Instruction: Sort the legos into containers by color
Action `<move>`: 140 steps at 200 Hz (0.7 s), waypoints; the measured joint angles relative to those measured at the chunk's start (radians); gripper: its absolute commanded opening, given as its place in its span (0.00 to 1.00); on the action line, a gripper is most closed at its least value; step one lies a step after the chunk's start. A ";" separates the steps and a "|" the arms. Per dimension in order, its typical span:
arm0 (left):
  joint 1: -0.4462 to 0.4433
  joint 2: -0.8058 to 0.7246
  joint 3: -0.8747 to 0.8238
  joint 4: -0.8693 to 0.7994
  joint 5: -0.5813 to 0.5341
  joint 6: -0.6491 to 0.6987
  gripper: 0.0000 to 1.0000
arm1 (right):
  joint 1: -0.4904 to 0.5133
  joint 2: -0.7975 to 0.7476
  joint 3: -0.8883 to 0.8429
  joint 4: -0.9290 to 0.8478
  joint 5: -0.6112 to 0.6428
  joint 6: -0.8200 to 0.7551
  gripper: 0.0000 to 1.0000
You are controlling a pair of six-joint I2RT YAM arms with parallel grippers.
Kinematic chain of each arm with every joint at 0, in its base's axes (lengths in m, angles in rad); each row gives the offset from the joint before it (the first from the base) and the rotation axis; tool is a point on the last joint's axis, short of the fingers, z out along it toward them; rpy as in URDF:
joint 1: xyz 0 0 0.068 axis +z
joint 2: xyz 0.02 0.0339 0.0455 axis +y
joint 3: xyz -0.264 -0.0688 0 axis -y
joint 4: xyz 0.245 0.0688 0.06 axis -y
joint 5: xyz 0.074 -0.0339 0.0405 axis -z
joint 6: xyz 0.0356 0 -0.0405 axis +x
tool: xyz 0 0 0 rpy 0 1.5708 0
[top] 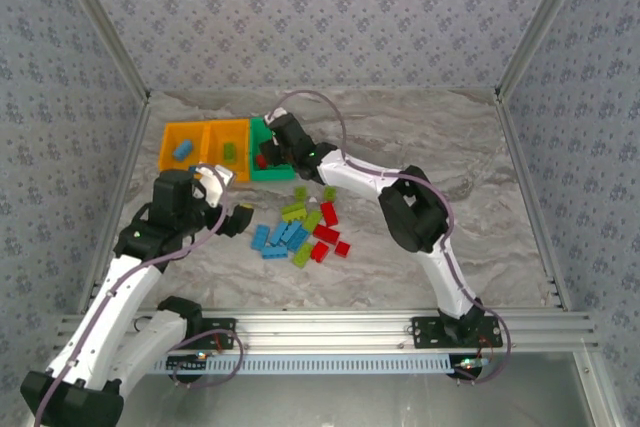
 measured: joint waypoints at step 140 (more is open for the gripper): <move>-0.188 0.447 -0.027 -0.087 -0.066 -0.613 0.60 | -0.017 -0.682 -0.465 -0.456 -0.266 0.134 1.00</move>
